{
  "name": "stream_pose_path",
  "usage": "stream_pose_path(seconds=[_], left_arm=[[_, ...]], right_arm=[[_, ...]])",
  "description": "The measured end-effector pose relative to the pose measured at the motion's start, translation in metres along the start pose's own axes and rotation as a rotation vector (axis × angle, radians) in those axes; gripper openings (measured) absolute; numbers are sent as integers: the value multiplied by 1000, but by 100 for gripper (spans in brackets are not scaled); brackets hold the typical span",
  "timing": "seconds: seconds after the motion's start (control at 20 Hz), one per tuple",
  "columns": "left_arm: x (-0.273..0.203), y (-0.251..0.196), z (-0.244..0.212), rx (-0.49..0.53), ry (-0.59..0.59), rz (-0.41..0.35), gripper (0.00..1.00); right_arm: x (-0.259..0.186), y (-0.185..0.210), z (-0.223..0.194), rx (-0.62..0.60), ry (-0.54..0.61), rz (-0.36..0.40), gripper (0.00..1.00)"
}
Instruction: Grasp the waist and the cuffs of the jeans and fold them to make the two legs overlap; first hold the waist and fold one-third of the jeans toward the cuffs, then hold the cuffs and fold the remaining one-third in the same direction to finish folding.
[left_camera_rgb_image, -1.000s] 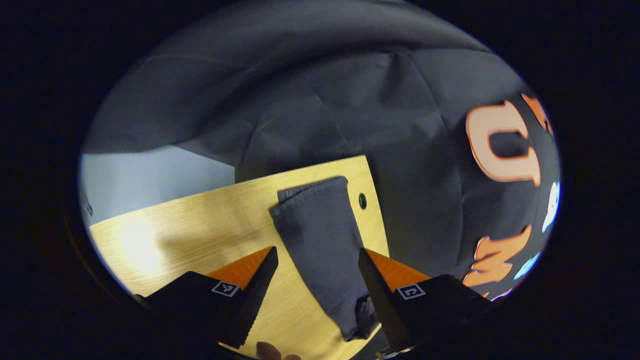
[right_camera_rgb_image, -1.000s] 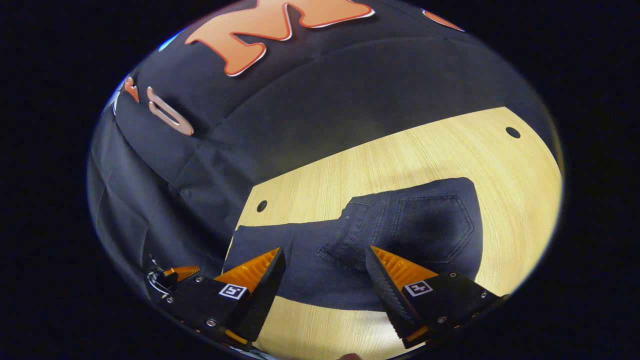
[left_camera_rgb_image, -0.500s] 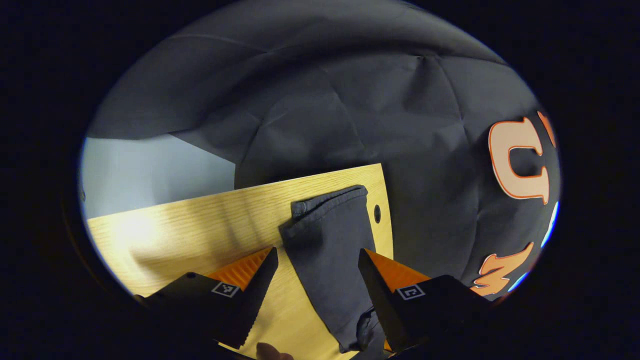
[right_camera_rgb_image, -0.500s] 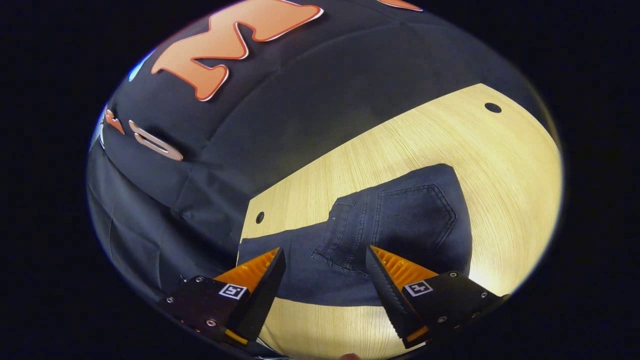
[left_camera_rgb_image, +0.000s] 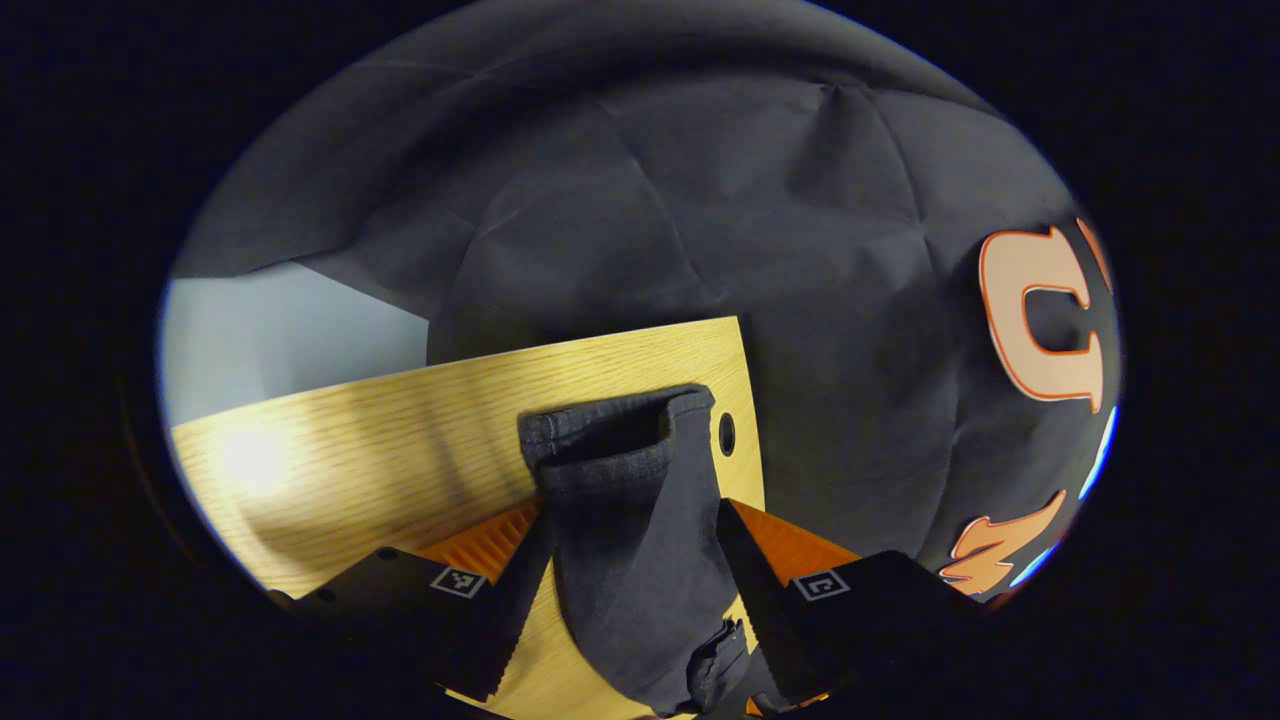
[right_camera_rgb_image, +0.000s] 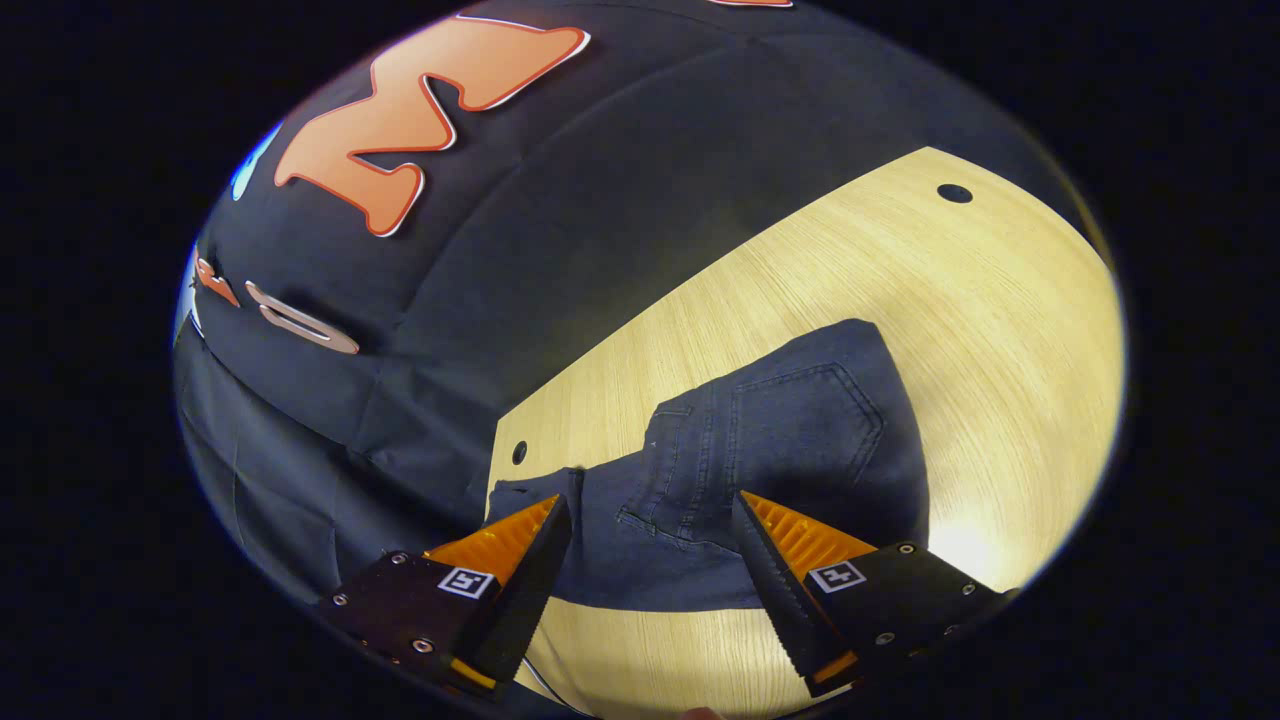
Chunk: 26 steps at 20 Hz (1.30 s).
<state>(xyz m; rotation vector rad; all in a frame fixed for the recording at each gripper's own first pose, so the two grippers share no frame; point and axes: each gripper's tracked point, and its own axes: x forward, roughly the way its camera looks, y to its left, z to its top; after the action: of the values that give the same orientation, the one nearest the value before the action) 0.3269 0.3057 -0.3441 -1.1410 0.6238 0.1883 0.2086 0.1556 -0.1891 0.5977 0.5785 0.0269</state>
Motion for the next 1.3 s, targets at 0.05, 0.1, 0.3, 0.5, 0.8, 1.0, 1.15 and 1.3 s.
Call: stream_pose_path(seconds=[0.05, 0.1, 0.3, 0.5, 0.8, 1.0, 1.15, 1.3], left_arm=[[11, -4, -3, 14, 6, 21, 95], [15, 0, -10, 31, 19, 80, 93], [46, 6, -13, 73, 23, 171, 7], [22, -38, -6, 64, 14, 4, 1], [-29, -88, -17, 179, -22, -115, 1], [-66, -142, -46, 302, -34, -158, 1], [-90, -180, -77, 399, -43, -193, 1], [-114, -218, -115, 478, -41, -233, 1]], right_arm=[[-5, -1, 0, 8, -5, 1, 99], [-9, -1, 2, 20, -11, 7, 99], [-25, -7, 9, 45, -44, 7, 98], [-34, -11, 7, 50, -49, 10, 99], [-42, -13, 17, 29, -77, 27, 98], [-58, -8, 34, 26, -116, 72, 99], [-75, -15, 52, -2, -168, 74, 99], [-96, -17, 76, -23, -228, 86, 98]])
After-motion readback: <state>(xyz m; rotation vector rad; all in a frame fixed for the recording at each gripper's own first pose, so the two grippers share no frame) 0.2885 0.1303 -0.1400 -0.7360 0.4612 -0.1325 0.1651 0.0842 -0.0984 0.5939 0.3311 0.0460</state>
